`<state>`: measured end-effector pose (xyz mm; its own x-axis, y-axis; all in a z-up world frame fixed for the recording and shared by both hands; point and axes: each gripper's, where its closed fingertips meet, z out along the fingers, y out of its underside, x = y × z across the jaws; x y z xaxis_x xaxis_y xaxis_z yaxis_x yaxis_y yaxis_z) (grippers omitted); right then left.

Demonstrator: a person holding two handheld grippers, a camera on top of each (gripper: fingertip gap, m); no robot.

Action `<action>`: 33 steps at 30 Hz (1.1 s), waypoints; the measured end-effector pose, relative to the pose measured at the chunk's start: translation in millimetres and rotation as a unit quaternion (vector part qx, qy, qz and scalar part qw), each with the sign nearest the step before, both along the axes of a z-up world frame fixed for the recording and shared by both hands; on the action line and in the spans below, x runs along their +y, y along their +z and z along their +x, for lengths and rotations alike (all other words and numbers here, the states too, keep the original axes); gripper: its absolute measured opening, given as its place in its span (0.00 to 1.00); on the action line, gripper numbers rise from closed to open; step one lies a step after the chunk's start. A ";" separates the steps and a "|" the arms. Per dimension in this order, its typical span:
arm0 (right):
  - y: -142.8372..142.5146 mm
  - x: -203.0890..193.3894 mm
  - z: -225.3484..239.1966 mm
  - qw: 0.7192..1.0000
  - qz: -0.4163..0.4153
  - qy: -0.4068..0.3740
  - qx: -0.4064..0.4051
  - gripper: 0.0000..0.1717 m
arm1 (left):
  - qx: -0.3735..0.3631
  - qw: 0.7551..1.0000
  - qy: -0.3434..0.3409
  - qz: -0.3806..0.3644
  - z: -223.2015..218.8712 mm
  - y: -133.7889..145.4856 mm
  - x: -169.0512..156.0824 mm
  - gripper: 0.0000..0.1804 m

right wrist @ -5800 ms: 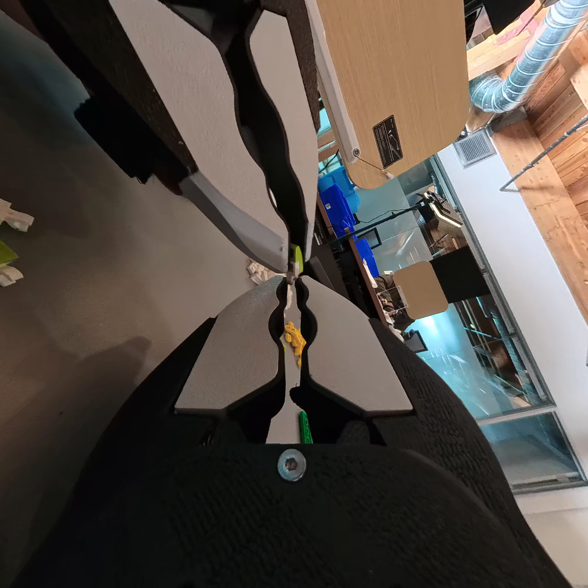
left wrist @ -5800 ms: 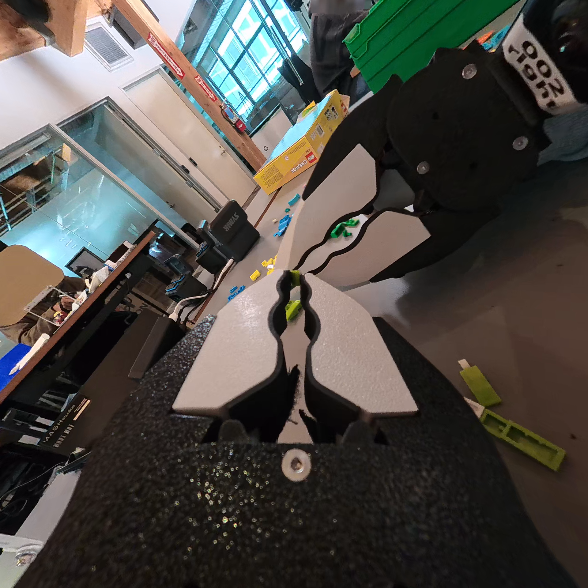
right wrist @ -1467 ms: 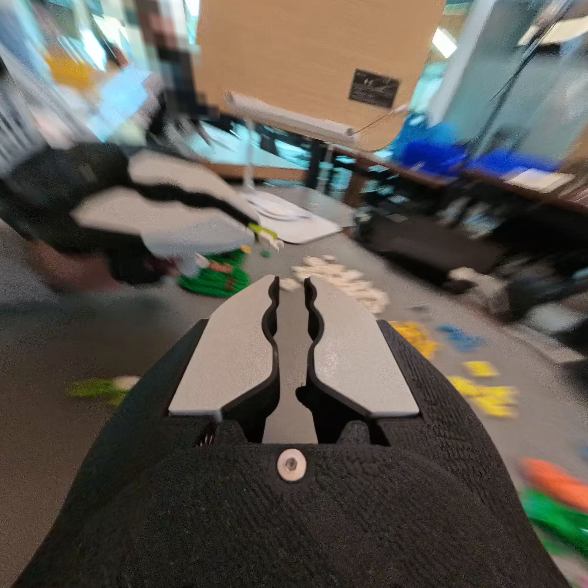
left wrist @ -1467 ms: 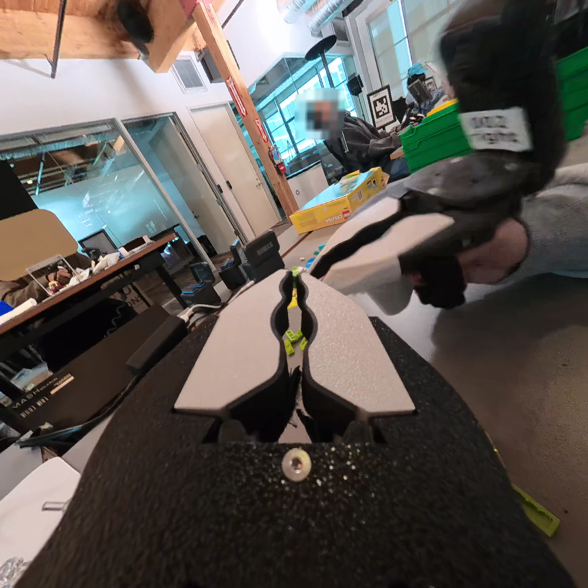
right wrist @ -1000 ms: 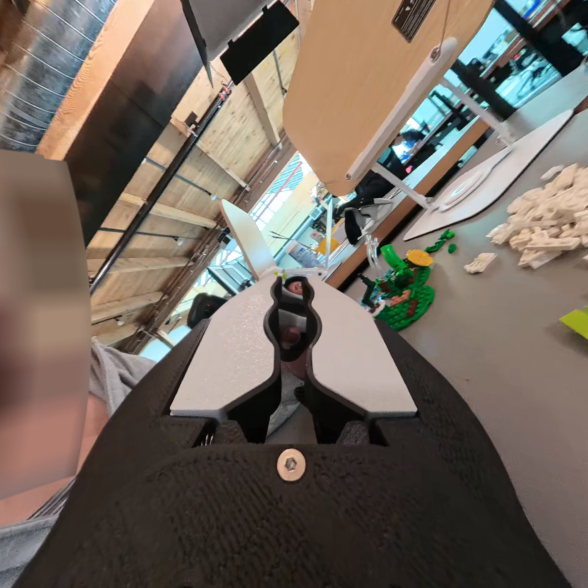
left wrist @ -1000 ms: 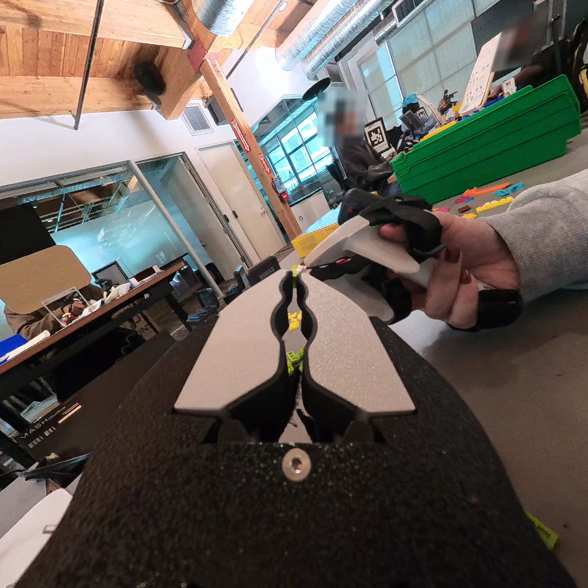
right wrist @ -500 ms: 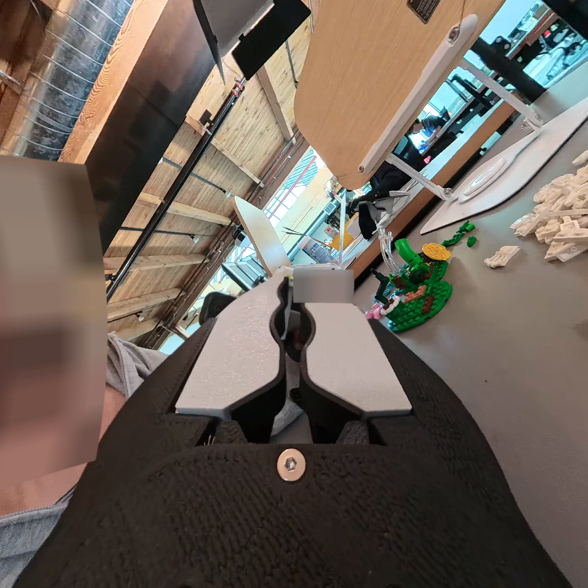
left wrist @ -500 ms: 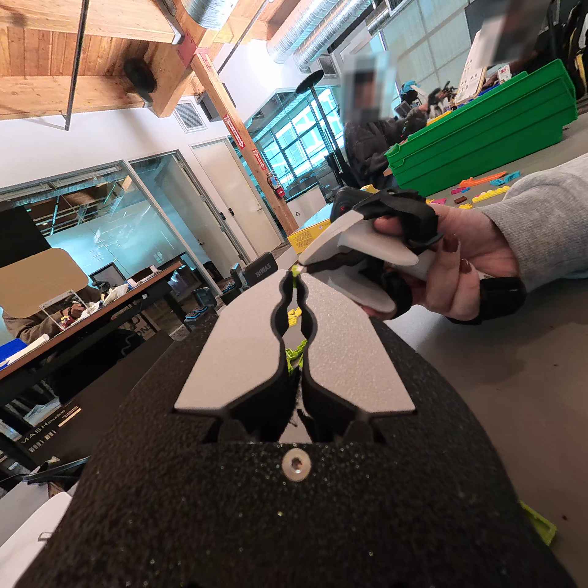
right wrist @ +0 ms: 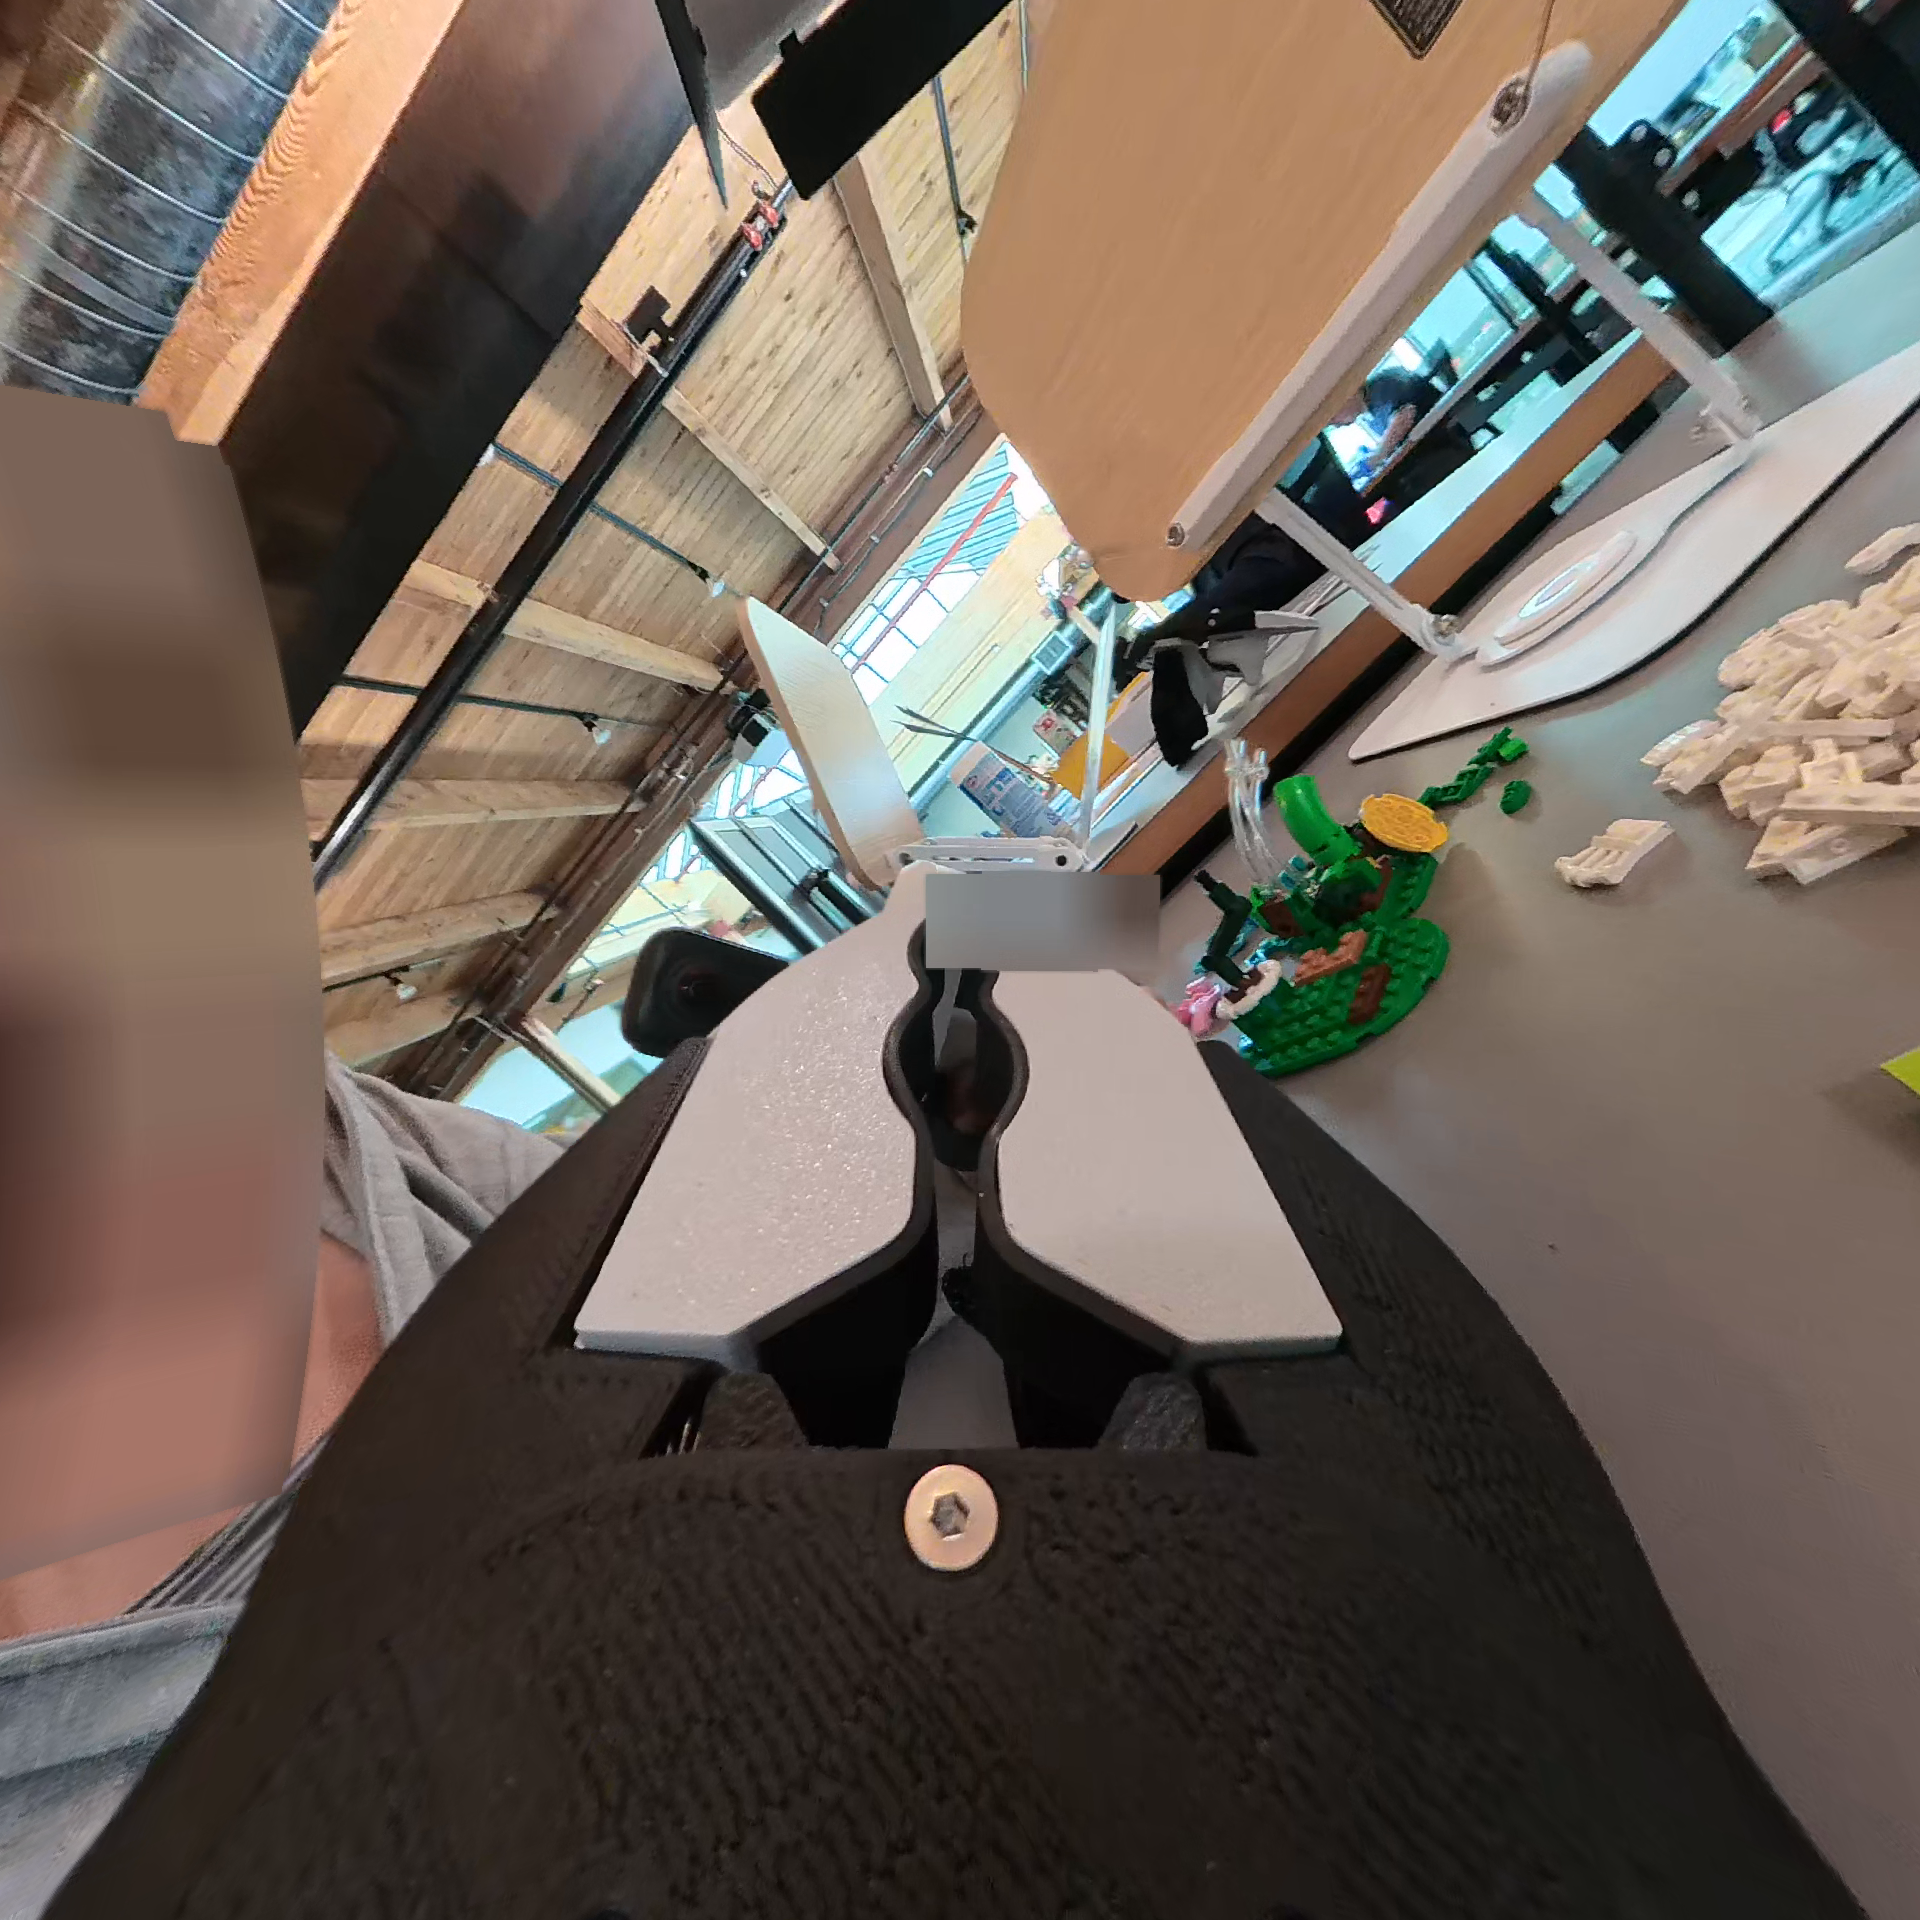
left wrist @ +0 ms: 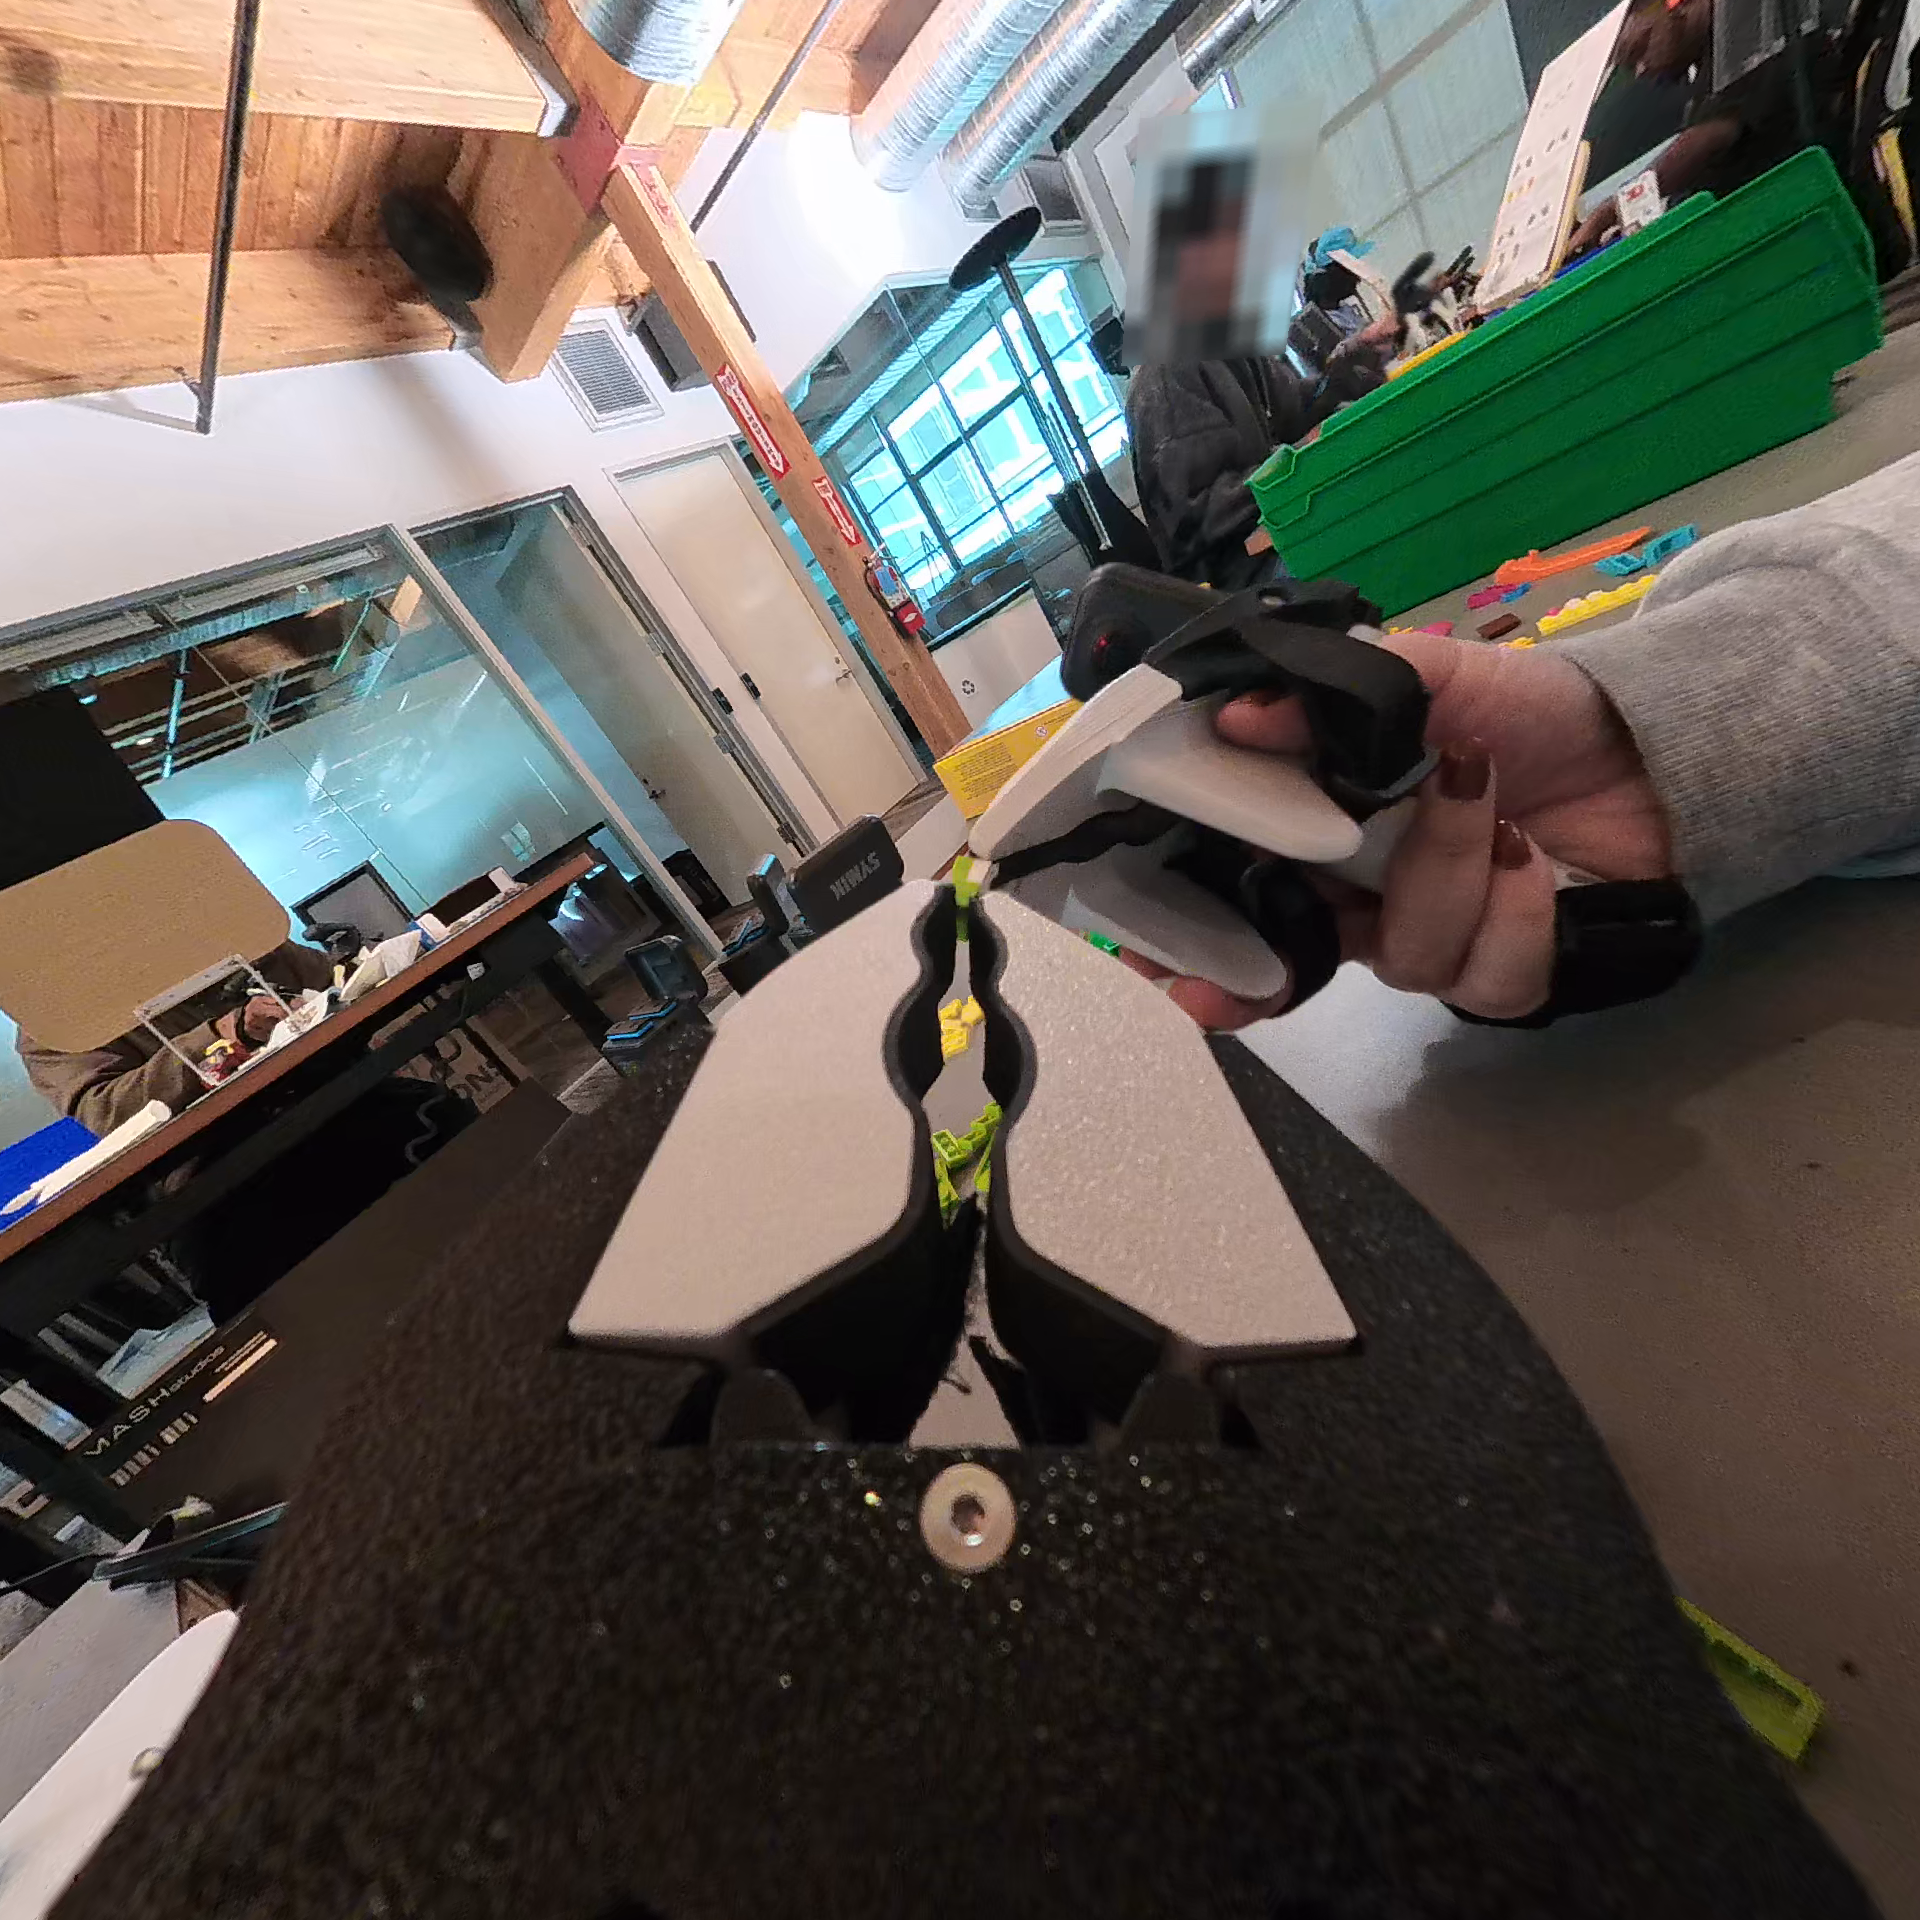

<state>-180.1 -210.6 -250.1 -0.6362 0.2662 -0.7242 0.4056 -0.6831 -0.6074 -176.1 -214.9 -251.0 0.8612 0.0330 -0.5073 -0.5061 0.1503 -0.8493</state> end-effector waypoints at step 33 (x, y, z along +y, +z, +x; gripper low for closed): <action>-18.4 1.4 6.4 0.972 0.230 -0.031 0.039 0.01 | 0.117 0.981 0.104 -0.113 -2.9 -27.5 13.3 0.02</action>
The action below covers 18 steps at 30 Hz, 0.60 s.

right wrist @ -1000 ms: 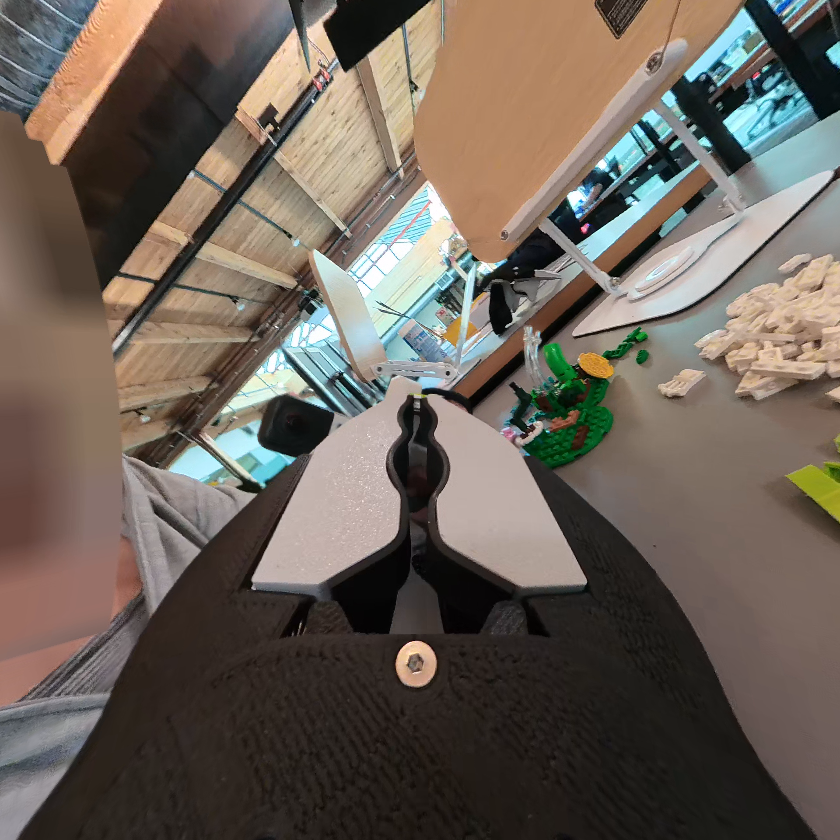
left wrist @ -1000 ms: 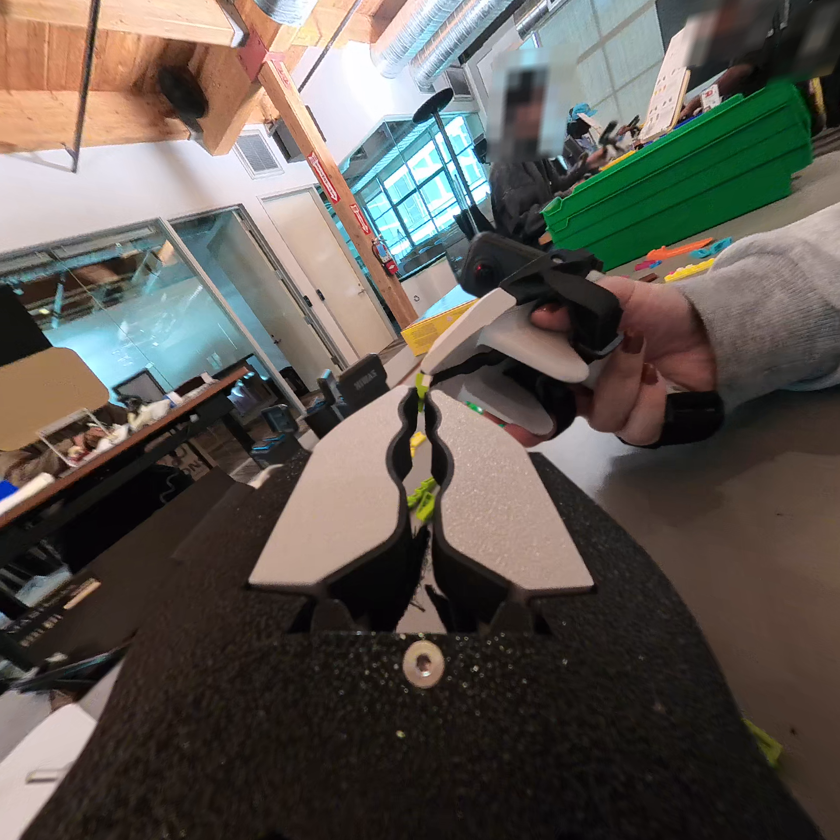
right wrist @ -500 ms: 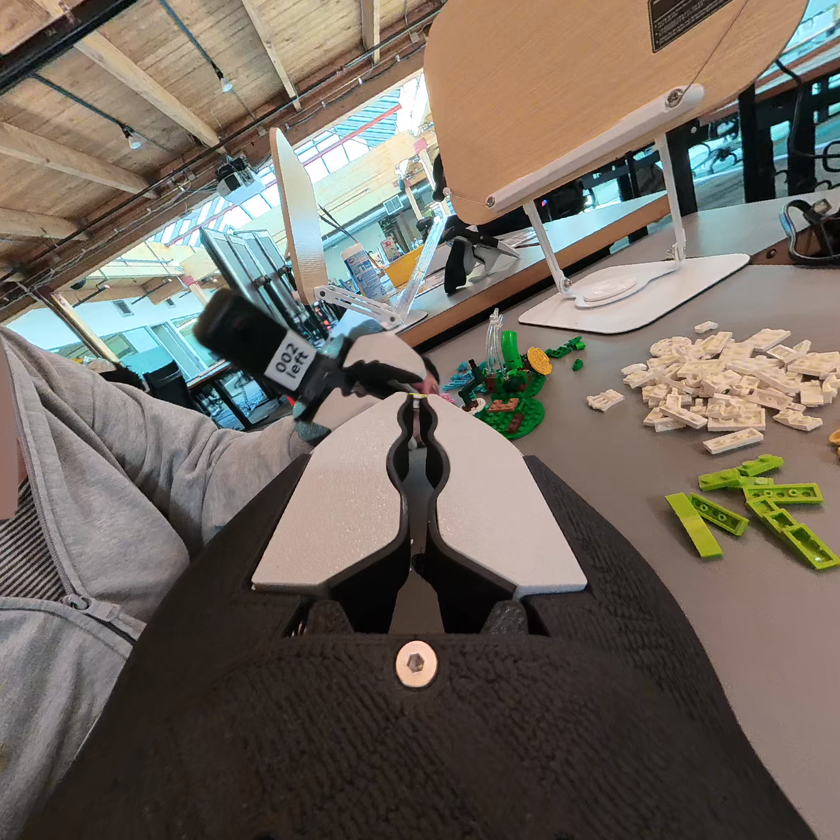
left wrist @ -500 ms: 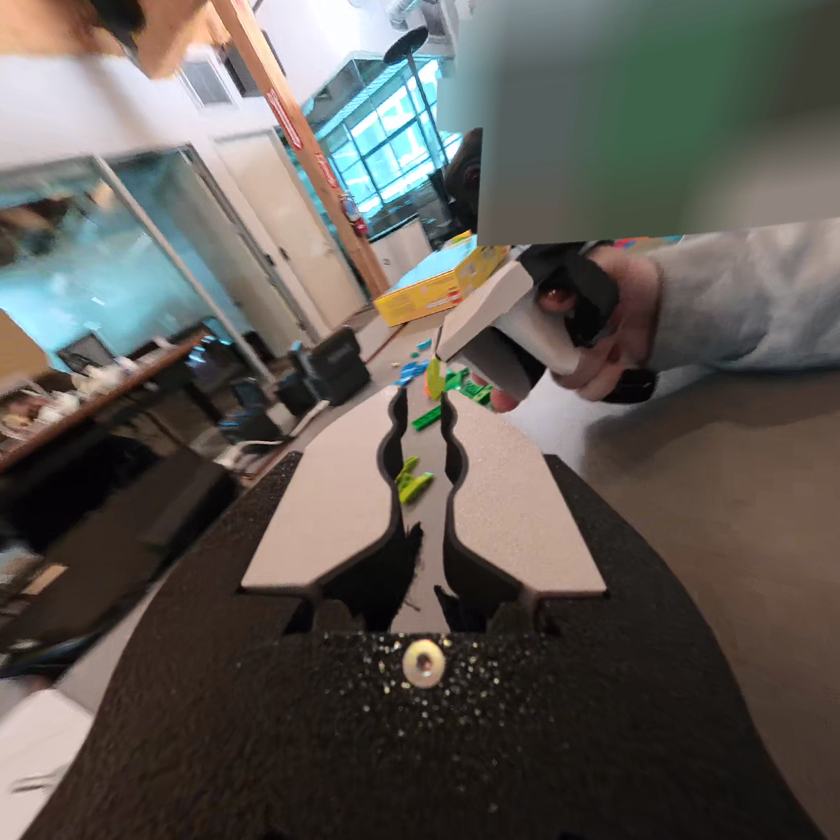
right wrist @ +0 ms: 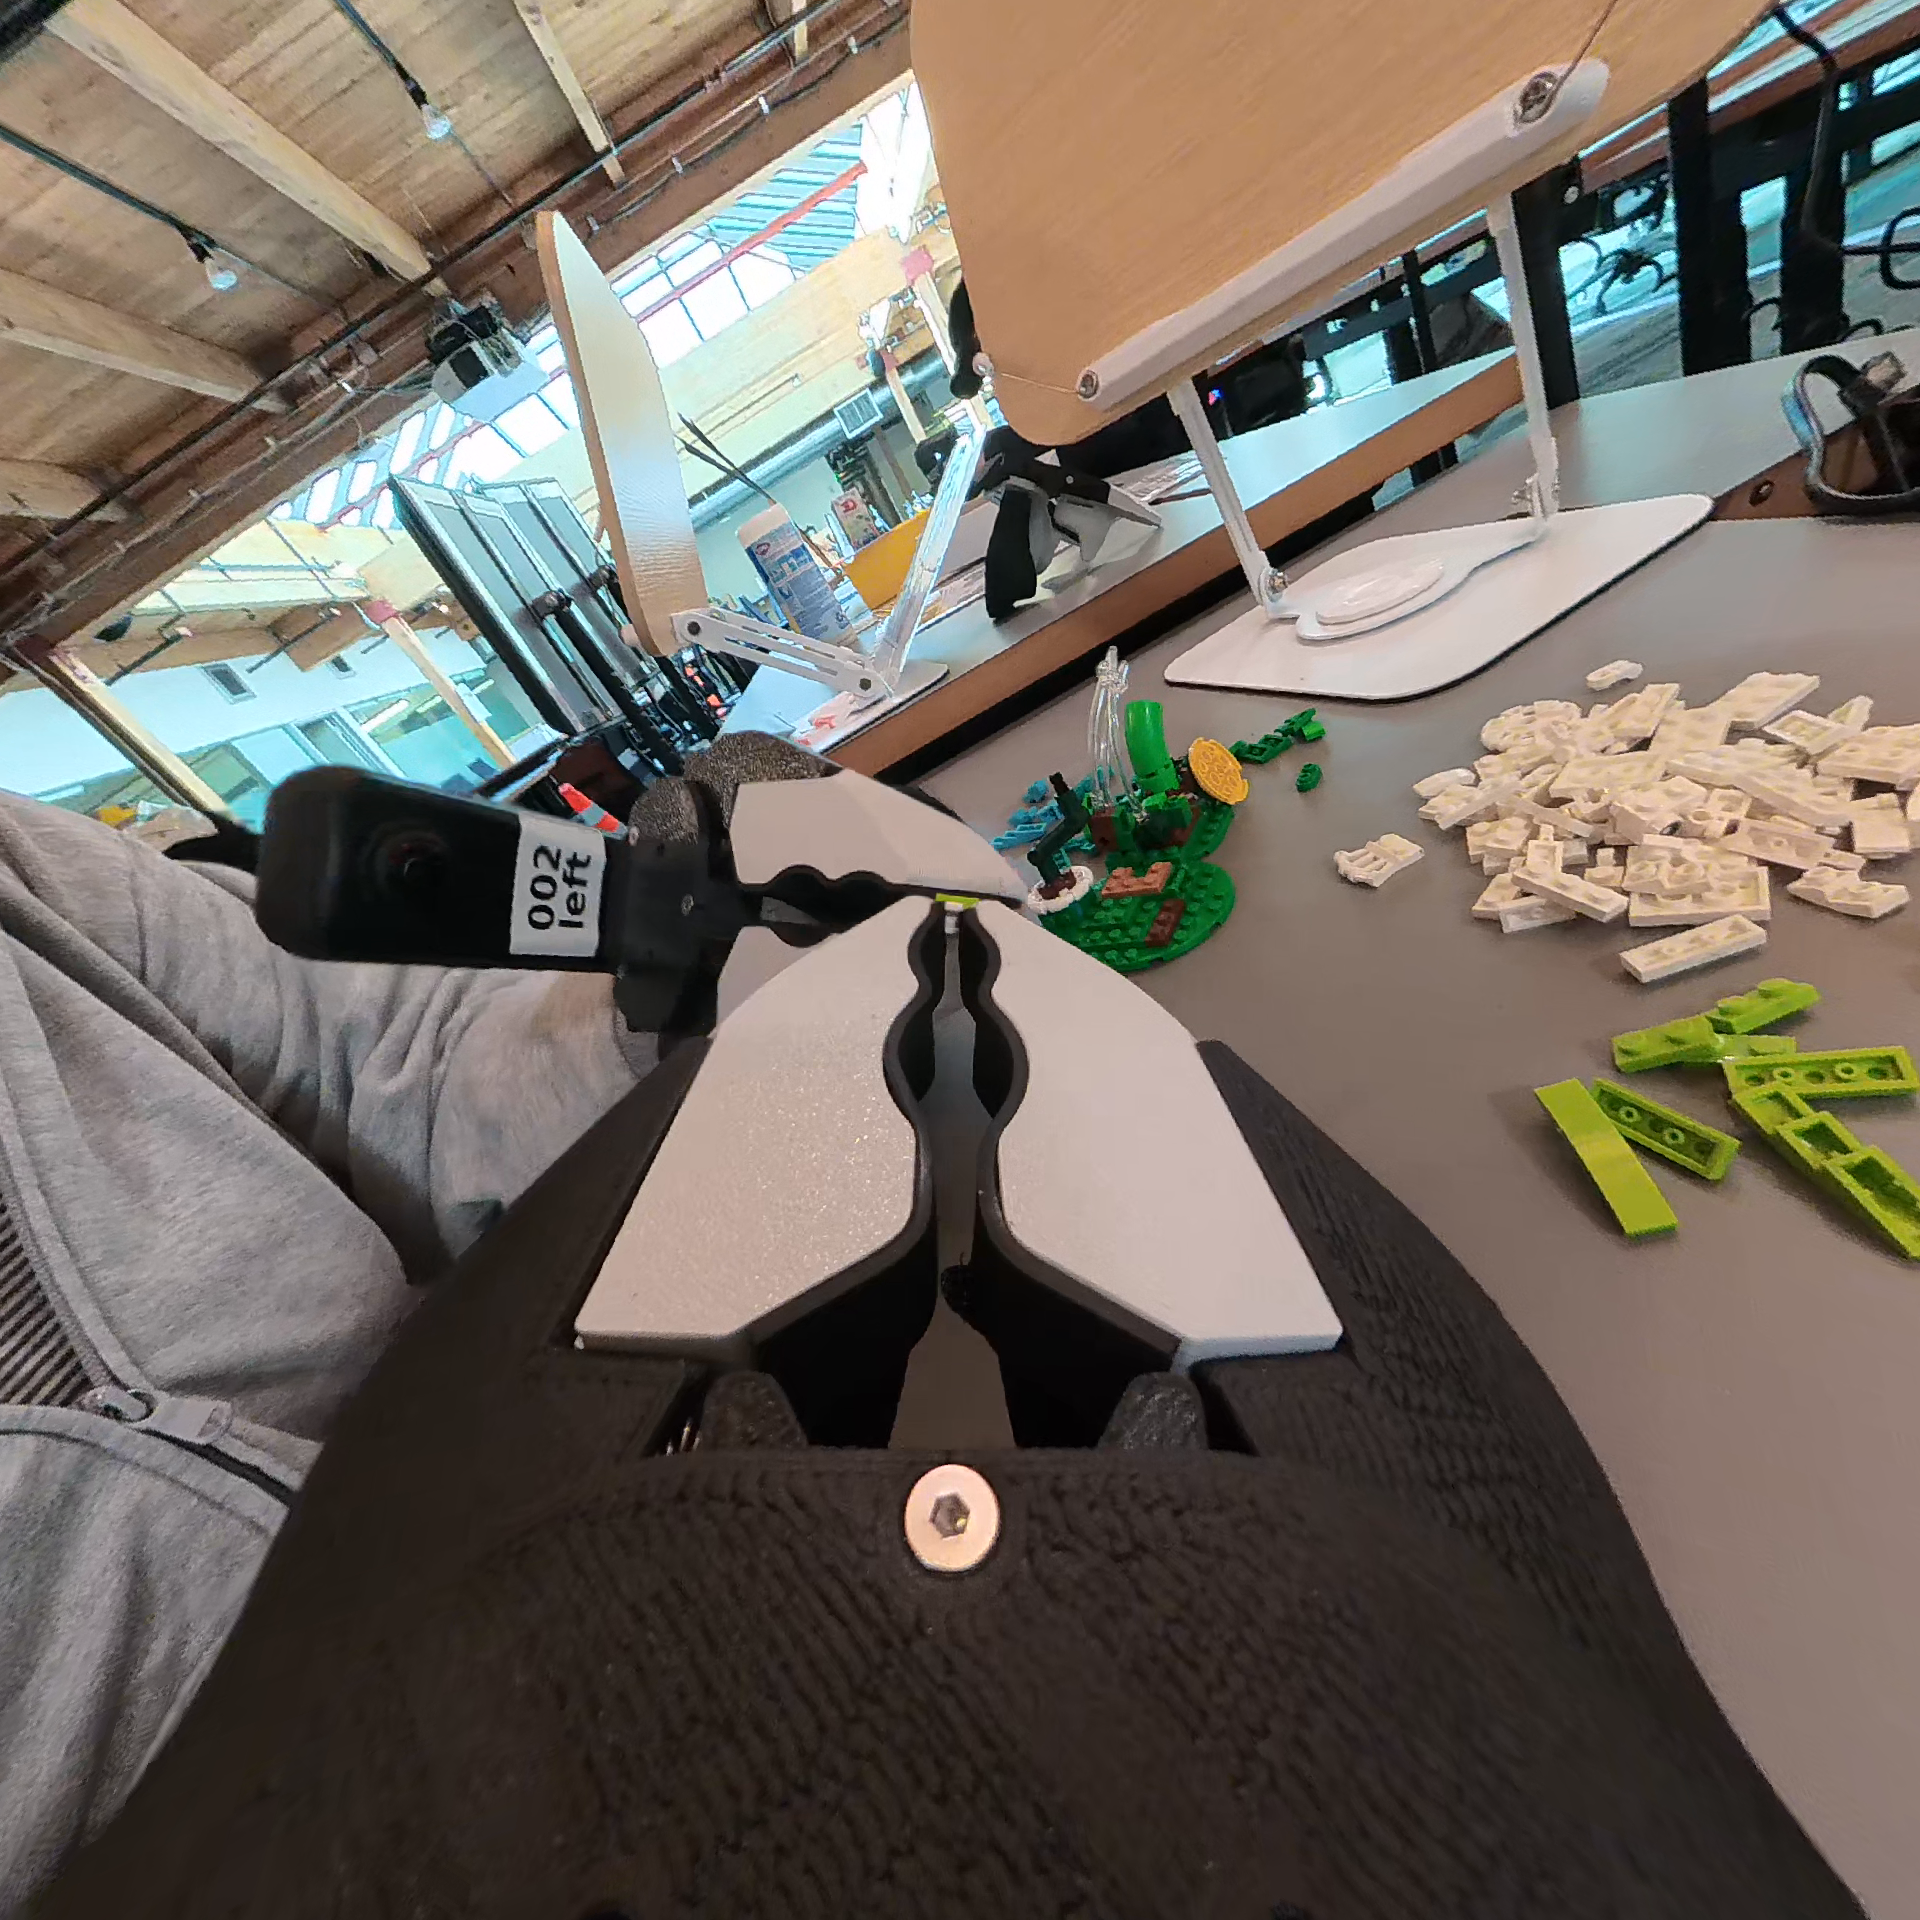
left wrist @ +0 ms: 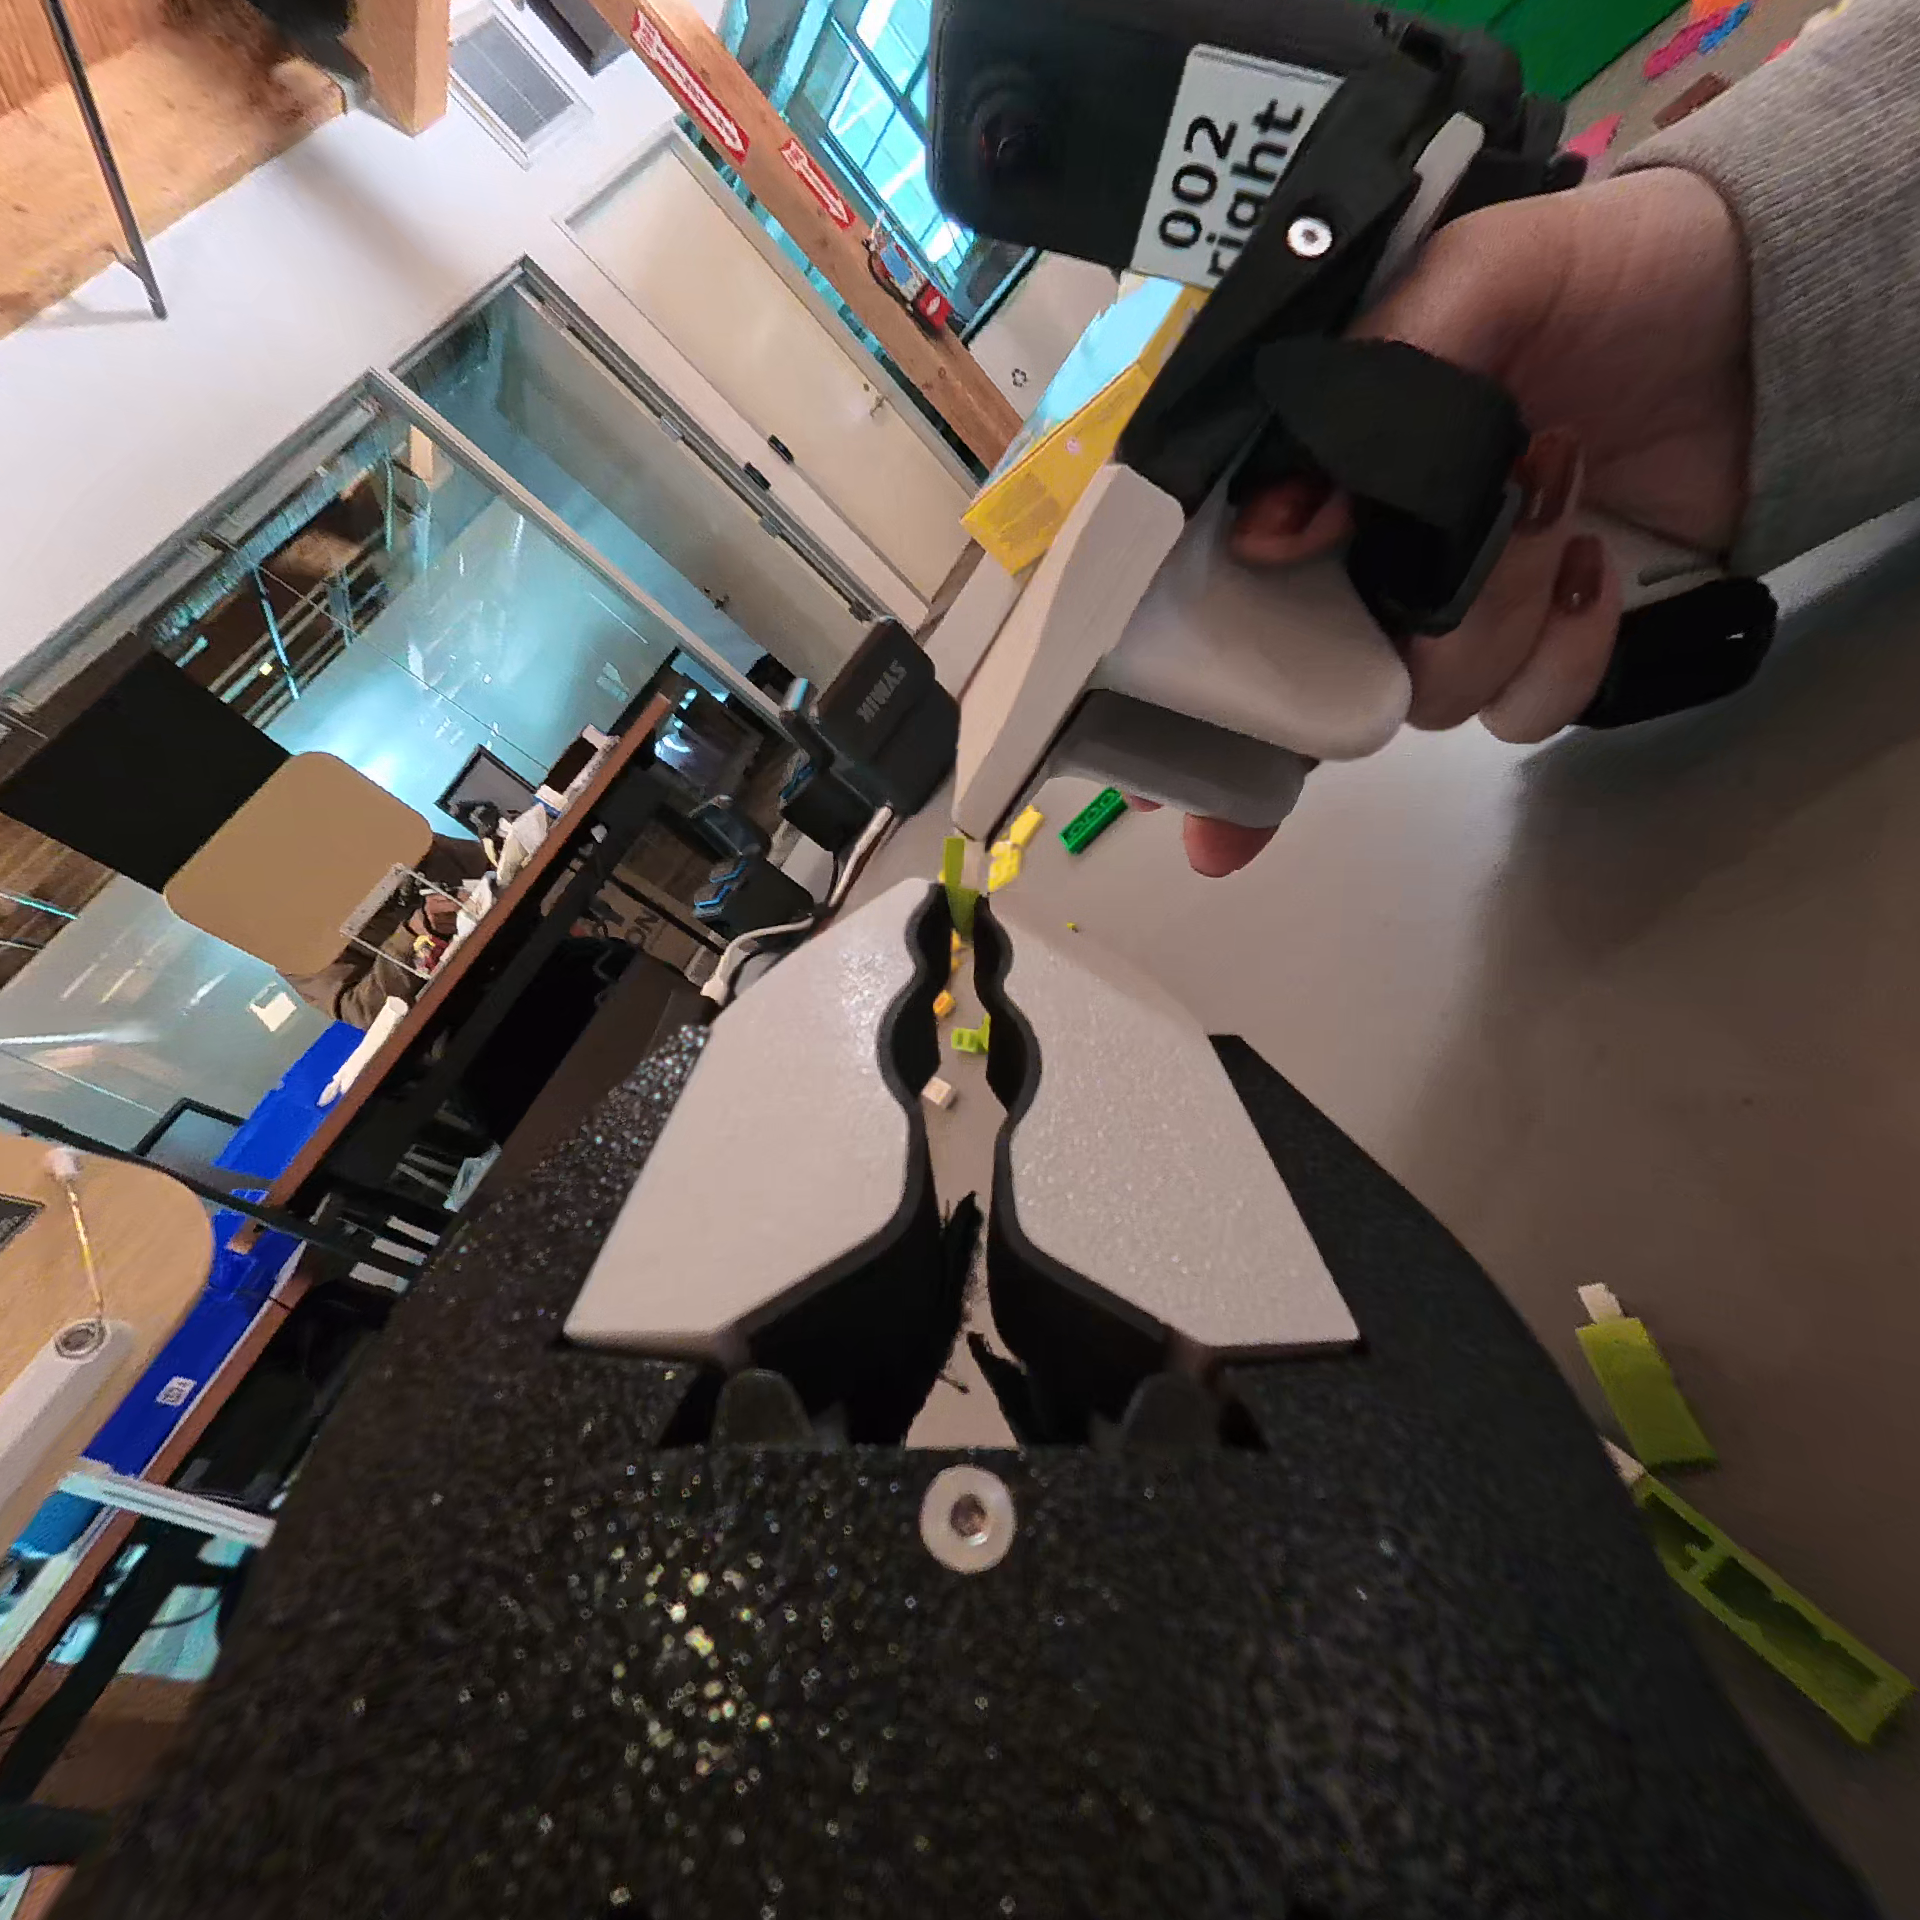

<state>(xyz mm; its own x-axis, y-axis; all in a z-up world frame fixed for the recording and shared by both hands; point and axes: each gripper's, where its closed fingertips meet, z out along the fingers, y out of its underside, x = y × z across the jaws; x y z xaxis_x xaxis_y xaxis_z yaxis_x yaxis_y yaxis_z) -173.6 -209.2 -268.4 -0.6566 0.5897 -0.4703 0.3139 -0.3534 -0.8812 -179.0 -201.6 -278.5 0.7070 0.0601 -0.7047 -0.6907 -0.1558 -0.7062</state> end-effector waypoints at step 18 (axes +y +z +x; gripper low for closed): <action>-23.2 7.1 1.6 0.969 0.242 -0.045 0.028 0.01 | -0.132 0.988 -0.010 -0.083 1.5 -25.7 7.2 0.01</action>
<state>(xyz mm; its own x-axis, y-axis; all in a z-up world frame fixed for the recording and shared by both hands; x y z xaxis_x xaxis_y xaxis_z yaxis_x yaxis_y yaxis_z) -172.0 -202.0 -291.7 -0.6093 0.7878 -0.0902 0.2480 0.0813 -0.9653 -177.5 -194.5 -304.2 0.8675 -0.0570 -0.4942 -0.4897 -0.2726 -0.8282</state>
